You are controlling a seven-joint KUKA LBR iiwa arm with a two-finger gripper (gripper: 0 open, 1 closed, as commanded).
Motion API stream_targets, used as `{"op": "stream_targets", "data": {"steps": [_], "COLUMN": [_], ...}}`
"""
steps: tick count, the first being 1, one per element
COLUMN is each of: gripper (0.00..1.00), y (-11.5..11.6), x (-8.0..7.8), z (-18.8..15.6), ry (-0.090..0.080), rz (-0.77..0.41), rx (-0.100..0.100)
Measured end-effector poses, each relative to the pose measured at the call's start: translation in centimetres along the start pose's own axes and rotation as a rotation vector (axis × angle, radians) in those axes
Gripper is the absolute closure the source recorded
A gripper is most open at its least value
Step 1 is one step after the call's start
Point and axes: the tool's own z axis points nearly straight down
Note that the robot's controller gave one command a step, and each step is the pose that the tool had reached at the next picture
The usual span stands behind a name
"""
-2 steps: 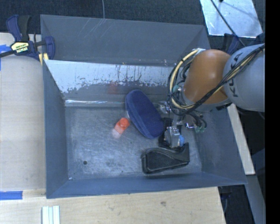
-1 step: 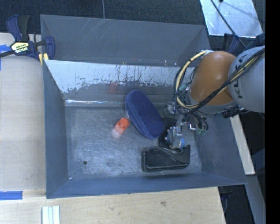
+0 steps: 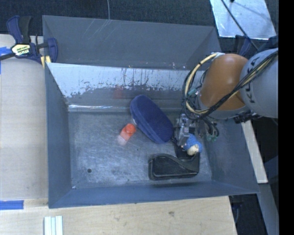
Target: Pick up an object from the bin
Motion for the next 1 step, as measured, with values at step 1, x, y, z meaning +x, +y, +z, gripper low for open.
{"op": "stream_targets", "data": {"steps": [1], "gripper": [1.00], "y": [-1.24], "x": [-2.64], "z": [-12.95], "ry": [-0.009], "rz": [-0.017], "rx": [0.002]}}
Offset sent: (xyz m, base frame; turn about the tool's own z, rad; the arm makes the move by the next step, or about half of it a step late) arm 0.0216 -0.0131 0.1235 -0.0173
